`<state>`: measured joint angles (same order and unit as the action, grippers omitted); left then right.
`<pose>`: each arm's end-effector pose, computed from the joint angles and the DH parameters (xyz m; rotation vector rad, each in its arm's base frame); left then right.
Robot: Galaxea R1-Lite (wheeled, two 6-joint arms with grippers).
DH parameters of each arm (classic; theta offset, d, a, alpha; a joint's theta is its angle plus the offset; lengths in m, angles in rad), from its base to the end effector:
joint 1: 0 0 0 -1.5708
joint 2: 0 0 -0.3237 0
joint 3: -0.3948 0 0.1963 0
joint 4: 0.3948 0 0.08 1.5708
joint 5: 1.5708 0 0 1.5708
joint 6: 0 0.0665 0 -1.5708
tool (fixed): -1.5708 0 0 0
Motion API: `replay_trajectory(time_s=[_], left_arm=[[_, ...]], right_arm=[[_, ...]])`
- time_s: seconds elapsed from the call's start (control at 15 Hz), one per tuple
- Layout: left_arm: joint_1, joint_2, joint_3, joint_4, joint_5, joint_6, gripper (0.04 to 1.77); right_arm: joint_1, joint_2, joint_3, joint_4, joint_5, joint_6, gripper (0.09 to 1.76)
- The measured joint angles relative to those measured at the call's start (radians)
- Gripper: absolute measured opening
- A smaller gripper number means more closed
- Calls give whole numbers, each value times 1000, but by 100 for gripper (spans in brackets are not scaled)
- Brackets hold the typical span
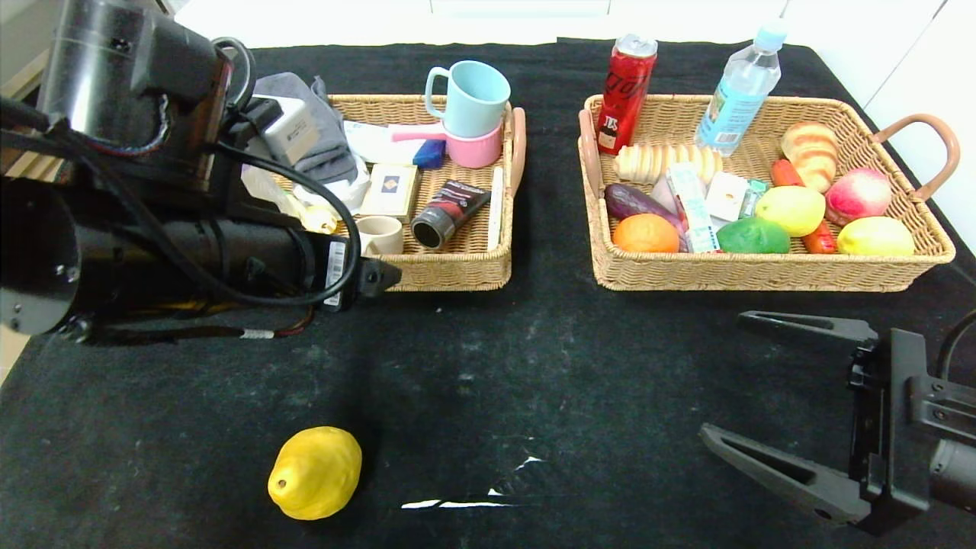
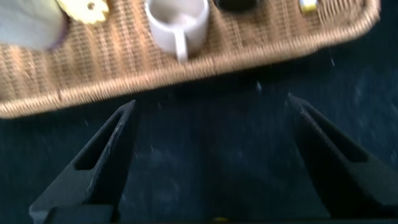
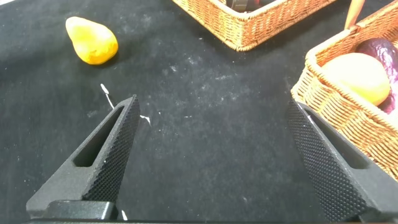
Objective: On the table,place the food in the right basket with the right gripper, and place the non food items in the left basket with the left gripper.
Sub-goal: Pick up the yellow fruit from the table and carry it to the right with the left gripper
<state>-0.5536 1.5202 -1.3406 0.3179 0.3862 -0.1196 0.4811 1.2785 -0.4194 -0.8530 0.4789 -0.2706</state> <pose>0.2682 -0.1363 0.2976 0.1082 0.4523 -0.1369 0.1820 0.1296 0.2212 -0.2494 -0.1236 0.9548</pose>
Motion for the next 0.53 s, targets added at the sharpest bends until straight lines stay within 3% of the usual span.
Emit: replay_trajectory(time_s=[0.2, 0.4, 0.53], left_arm=[[-49, -58, 99, 57, -2, -46, 169], [-64, -94, 176, 157, -9, -72, 170], [-66, -106, 226, 167, -17, -98, 170]], right_arm=[[3, 1, 1, 0, 0, -1, 171], [7, 2, 5, 2, 1, -1, 171], [8, 3, 5, 2, 1, 0, 171]])
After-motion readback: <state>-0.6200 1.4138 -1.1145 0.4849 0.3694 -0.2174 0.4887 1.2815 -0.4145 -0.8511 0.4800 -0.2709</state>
